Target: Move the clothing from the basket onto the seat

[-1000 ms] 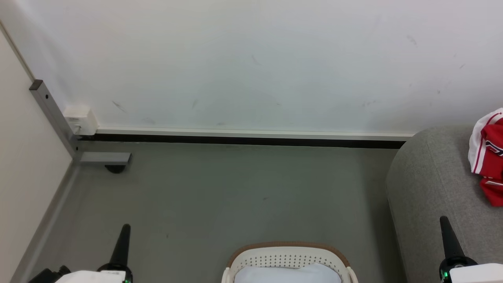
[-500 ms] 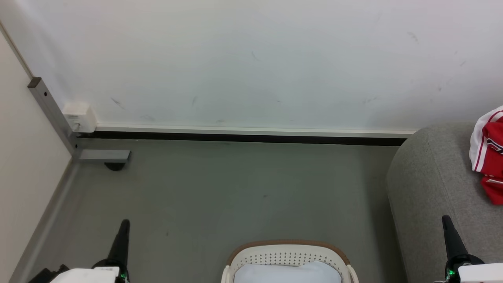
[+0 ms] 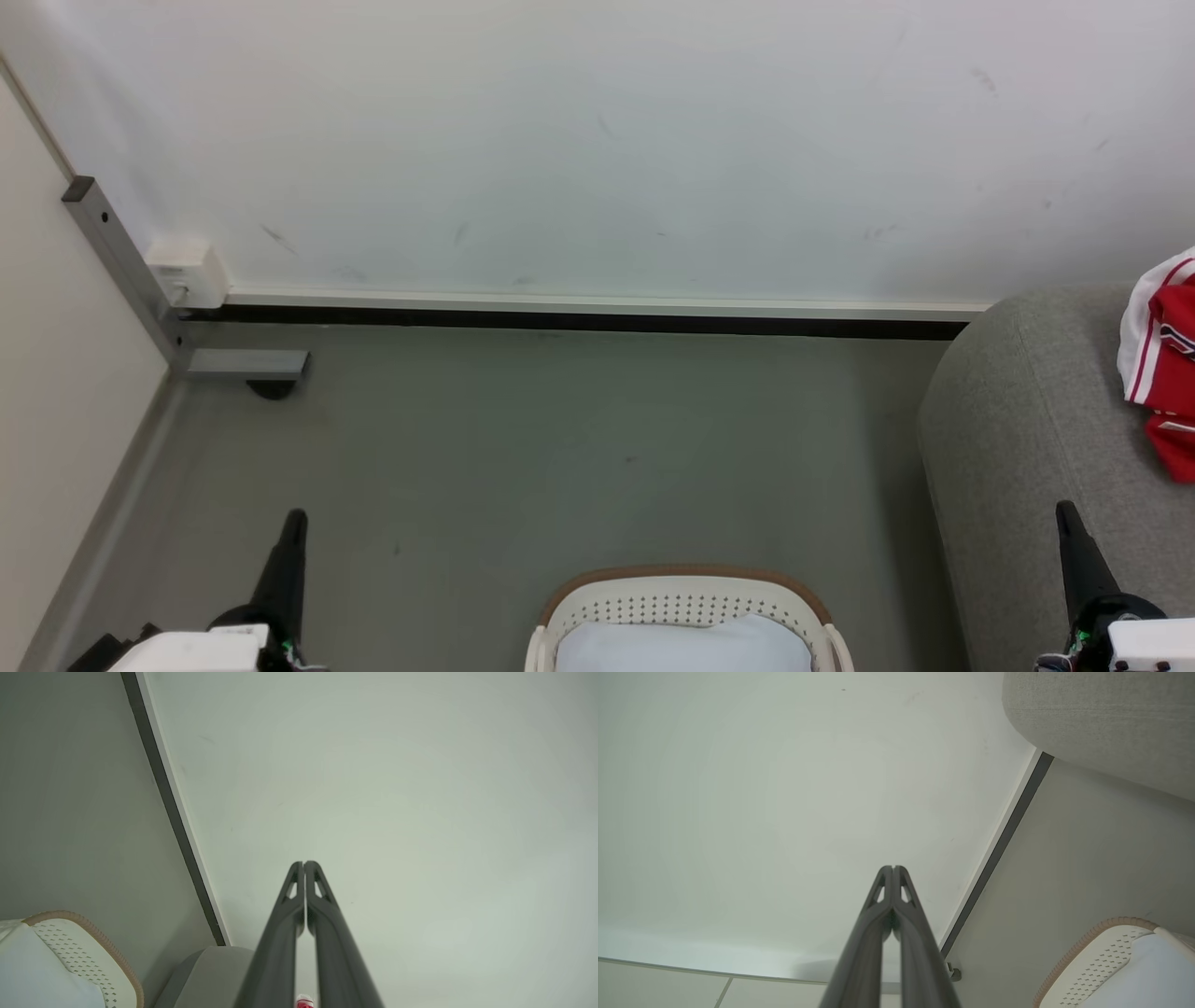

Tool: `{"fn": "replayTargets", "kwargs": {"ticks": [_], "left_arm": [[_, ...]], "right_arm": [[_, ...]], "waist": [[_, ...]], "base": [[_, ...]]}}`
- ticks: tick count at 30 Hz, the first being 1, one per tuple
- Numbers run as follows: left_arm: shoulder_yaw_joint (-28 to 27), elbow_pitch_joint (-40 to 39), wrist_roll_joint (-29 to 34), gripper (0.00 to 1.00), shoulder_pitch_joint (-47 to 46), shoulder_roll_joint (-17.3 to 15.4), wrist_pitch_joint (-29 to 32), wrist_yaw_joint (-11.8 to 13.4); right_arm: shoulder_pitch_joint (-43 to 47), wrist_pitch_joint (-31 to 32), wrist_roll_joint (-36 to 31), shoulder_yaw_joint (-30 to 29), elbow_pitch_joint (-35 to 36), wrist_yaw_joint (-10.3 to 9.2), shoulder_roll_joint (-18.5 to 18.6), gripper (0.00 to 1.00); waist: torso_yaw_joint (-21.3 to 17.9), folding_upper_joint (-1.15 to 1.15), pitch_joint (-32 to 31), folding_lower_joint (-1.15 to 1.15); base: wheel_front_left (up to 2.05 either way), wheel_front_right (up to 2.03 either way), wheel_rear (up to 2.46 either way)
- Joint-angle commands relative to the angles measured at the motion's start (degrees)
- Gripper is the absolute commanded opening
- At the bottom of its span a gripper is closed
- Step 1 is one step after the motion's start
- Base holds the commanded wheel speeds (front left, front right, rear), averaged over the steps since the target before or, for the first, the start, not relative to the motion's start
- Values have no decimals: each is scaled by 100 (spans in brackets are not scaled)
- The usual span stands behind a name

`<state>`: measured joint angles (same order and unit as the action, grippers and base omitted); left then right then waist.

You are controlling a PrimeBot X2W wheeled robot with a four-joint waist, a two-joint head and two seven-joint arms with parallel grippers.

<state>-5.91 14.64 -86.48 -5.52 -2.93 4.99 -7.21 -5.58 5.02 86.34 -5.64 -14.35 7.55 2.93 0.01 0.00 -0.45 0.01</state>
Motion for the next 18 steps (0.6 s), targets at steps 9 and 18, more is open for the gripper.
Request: {"fn": "replayTargets", "kwargs": {"ticks": [9, 18], "left_arm": [[-56, -52, -381, 0, -87, -6, 108, -39], [-78, -70, -626, 0, -96, 2, 178, -44]], "right_arm": [[-78, 108, 389, -76, 48, -11, -2, 0], [-99, 174, 608, -112, 49, -12, -6, 0]], "waist": [[0, 0, 35, -1], [-1, 0, 63, -1]], "base": [[0, 0, 0], [0, 0, 0]]}}
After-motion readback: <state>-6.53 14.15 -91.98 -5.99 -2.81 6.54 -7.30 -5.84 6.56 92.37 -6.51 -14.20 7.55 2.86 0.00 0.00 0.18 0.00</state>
